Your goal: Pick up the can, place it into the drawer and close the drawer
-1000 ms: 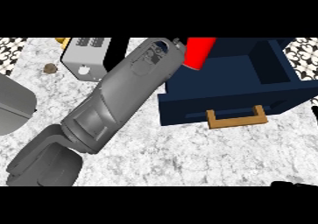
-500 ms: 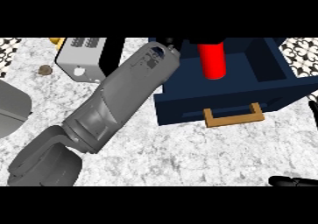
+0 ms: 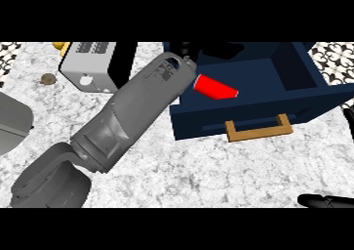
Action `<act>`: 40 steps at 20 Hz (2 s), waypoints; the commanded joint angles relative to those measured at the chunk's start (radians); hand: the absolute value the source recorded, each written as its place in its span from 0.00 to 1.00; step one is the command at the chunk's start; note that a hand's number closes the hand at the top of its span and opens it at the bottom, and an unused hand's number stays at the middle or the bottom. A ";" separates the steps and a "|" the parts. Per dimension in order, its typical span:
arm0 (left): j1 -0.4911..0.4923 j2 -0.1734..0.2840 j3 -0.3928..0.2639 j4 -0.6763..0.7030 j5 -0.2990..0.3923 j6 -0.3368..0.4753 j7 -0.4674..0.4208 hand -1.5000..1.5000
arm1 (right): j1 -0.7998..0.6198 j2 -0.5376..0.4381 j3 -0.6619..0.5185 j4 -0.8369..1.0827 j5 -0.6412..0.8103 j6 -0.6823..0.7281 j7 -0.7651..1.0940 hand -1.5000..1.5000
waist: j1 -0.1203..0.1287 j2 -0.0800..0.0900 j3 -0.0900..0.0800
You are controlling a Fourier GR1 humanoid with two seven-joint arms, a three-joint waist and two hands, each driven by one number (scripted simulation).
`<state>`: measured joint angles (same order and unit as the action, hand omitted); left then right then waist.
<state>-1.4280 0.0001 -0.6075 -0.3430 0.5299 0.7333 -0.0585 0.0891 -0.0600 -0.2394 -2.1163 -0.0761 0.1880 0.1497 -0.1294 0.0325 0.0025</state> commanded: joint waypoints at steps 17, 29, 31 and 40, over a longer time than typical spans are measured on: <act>0.030 0.000 0.023 -0.087 0.169 0.080 -0.101 0.00 | -0.063 -0.131 0.104 -0.111 0.376 -0.002 -0.090 0.00 | 0.033 -0.005 -0.002; -0.074 0.000 0.011 -0.075 0.183 0.114 -0.015 0.00 | -0.118 -0.207 0.307 0.064 0.886 -0.090 -0.145 0.00 | 0.093 -0.021 -0.002; -0.020 0.000 -0.002 -0.110 0.169 0.102 -0.040 0.00 | -0.117 -0.193 0.371 0.123 0.977 -0.119 -0.145 0.00 | 0.117 -0.027 -0.002; 0.034 0.074 0.020 -0.206 0.111 0.098 0.038 0.00 | -0.215 -0.148 0.327 0.500 1.100 -0.335 -0.215 0.00 | 0.146 -0.034 -0.002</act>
<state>-1.4263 0.0407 -0.5916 -0.5008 0.6622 0.8317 -0.0512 -0.1025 -0.2284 0.1052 -1.7571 0.9894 -0.0464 -0.0148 0.0102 0.0009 0.0005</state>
